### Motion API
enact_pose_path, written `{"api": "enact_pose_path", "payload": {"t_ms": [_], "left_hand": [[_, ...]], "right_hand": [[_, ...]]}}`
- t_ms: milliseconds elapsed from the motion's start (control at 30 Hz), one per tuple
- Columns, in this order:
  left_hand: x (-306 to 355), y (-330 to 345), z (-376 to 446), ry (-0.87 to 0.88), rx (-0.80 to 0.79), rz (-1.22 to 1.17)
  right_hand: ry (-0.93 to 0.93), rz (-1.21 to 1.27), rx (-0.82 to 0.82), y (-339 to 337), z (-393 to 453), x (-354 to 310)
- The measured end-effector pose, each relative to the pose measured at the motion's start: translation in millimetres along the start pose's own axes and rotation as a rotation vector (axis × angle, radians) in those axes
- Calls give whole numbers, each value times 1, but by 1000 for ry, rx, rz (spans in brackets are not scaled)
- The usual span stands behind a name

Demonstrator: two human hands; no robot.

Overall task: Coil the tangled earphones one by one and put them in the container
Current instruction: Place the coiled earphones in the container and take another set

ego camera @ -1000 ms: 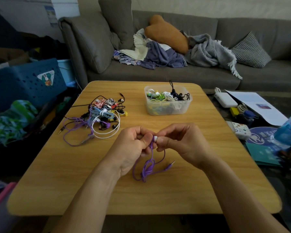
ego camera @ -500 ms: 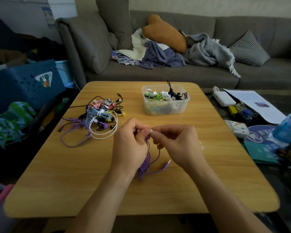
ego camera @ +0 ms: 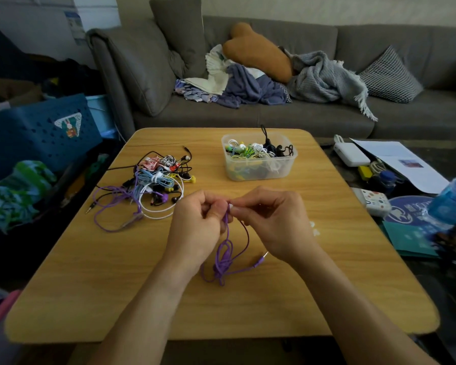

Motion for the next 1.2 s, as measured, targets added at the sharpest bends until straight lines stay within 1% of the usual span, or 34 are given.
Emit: {"api": "enact_pose_path", "payload": {"t_ms": [67,133,200,267,367,467,633,733,967,1100,1167,1200], "left_hand": [[-1,-1,-1,-174,-46,-180],[1,-3,-2,-250,-80,-302],[4,-7,-2,-237,-104,-405],[6,-11,-1,-181,-115,-440],[4,-13,1,-113,-117,-378],[1,-11,2,-57,-123,-283],[-1,-8,2,-35,-130,-248],[-3,-6,2,-29,-125,-234],[-3,-3,4,-10,-116,-188],[-6,-1,4,-27,-99,-38],[-8,-1,4,-75,-78,16],[-8,-2,4,-122,-70,4]], "right_hand": [[-64,-12,-55,-2,3,1],[-85,1,-108,-4,6,2],[-87,62,-149,-4,6,2],[-68,126,-155,-3,5,1],[20,202,-147,-2,4,-1],[69,190,-148,-4,3,-1],[45,68,-120,-8,3,-1],[53,35,-109,-9,3,0],[133,144,-90,-14,3,0],[129,2,-72,-6,2,5],[99,-87,-63,0,0,5],[80,-110,-63,3,0,5]]}}
Point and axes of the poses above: each hand's wrist, its own z-axis towards the middle knuckle, its own y-axis out of the palm, x = y × z, the point moved 1 cm from there along z, towards the middle knuckle, and after that the axes turned 4 degrees about y, right-handed, at the moved point
